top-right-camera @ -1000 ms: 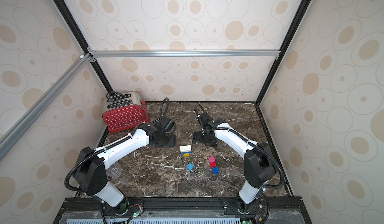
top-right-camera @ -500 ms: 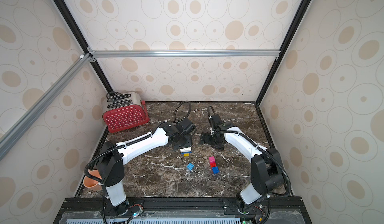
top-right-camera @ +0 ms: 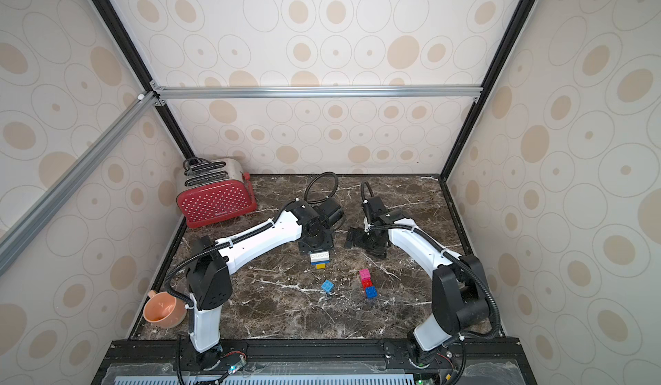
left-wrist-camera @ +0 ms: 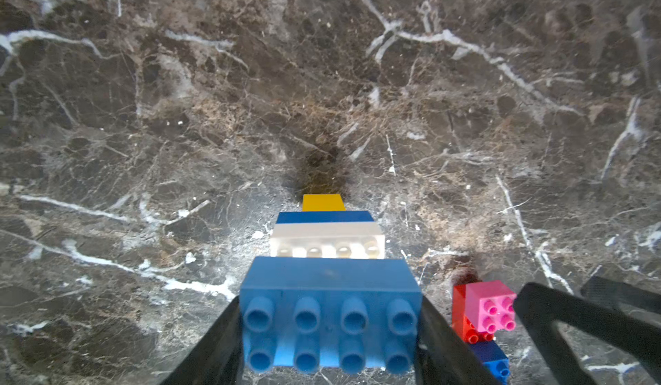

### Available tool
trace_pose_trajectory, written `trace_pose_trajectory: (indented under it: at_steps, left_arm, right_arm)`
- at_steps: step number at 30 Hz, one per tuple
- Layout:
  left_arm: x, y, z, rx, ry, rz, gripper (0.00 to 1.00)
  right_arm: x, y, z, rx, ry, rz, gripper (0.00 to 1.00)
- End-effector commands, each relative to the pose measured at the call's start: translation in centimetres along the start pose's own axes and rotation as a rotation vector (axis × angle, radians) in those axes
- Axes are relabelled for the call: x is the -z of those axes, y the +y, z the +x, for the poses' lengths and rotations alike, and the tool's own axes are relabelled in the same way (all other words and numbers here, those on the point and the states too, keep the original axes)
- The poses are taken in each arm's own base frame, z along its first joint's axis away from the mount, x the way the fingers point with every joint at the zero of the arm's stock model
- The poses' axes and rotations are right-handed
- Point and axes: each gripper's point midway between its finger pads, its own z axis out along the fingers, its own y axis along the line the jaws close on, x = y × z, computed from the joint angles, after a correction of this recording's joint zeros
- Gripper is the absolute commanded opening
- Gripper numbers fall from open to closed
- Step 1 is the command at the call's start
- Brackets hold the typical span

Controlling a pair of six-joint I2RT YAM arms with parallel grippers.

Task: Assemble a carrot with lego
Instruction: Assemble the lego brick with the lego brick.

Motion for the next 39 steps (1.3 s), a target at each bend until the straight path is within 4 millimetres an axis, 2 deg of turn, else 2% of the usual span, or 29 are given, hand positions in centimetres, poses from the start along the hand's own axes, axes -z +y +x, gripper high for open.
trace_pose_trajectory:
  at_steps: [1,12,39]
  left_arm:
    - [0.5,1.1,0.4,-0.015,0.014,-0.073,0.50]
    - [-0.8,0.3,0.4,-0.034,0.034,-0.080,0.49]
    - [-2.1,0.1,1.4,-0.030,0.081,-0.079,0.49]
  right_arm:
    - [0.2,-0.5,0.3,0.003,0.001,0.000,0.99]
    - [0.1,-1.2,0.4,-0.007,0.003,0.006,0.99]
    - [0.1,-1.9,0.5,-0.018,0.004,0.011,0.99]
